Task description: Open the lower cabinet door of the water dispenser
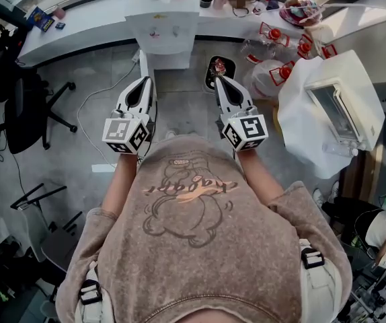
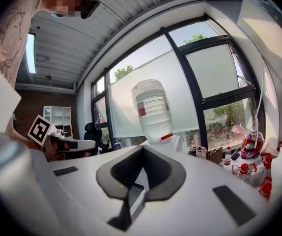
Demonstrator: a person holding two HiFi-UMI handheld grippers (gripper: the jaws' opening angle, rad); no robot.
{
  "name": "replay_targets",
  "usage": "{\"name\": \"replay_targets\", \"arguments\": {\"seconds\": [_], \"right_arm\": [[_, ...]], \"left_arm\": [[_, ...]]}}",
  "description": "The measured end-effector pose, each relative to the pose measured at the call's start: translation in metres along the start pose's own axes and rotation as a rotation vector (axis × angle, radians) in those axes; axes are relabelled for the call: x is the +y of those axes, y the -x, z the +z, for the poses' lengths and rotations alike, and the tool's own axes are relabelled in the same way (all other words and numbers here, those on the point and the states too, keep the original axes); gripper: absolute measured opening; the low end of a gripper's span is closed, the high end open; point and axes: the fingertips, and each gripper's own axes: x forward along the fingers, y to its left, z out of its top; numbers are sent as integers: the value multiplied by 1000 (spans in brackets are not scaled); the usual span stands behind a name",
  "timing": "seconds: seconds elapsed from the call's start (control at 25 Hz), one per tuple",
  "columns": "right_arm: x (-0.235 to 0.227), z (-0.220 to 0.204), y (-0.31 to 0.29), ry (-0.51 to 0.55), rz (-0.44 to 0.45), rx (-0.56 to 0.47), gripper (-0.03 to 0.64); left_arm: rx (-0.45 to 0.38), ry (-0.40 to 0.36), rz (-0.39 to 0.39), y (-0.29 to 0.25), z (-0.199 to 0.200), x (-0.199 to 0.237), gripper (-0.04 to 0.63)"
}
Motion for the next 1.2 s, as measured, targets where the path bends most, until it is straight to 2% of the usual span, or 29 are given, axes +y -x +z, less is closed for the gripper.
{"name": "replay_targets", "arguments": {"seconds": [0.36,1.2], "right_arm": [[4,0,-5,-6,12,3,6],[-1,-5,-6,-6,-7,19,5]], "left_arm": [[11,5,-16,-9,-2,-7,17],[14,15,21,-8,1,1,17]]}}
